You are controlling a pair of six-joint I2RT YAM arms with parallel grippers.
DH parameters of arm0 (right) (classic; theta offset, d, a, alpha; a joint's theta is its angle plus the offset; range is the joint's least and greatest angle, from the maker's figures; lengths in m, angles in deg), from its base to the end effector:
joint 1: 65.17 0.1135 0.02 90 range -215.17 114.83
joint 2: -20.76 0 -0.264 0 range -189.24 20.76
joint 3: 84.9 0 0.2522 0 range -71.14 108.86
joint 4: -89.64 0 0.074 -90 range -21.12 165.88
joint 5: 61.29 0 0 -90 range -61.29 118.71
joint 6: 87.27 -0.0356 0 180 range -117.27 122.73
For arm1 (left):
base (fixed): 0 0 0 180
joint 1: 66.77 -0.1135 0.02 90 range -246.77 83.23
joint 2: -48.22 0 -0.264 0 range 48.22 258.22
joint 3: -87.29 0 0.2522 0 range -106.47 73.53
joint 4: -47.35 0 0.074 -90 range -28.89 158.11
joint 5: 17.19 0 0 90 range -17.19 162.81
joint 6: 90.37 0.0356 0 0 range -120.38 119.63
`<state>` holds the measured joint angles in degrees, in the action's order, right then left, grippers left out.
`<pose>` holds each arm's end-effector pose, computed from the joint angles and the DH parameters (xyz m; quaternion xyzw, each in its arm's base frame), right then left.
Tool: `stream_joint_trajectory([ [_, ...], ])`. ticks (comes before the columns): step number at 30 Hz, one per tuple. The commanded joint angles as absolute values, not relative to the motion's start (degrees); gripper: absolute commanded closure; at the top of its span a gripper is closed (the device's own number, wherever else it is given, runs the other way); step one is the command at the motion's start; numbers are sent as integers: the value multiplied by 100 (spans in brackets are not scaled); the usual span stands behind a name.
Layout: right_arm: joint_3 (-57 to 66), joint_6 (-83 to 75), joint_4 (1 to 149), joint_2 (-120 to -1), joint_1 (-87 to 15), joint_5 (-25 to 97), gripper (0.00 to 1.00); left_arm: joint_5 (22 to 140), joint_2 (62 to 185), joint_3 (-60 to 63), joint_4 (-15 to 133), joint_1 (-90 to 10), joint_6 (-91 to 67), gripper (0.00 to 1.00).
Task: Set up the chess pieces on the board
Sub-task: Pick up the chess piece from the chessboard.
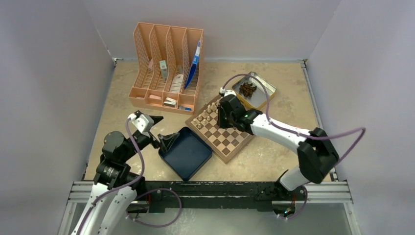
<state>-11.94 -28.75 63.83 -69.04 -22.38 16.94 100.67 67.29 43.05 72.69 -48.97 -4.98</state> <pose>0.2548 0.2260 0.2307 -0.0488 0.9106 0.1663 0.3751 0.0941 -0.0477 0.3067 0.2478 0.6633 -0.3004 0.6391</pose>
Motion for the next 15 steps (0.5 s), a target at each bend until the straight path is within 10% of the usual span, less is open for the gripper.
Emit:
stream_joint_trajectory([
  [1, -1289, -2125, 6723, -6143, -2226, 3009, 88, 10139, 7213, 4175, 6742, -4875, -854, 0],
  [15, -1944, -1420, 7716, -5424, -2219, 6692, 84, 14610, 8588, 4167, 6402, -4875, 2233, 27],
])
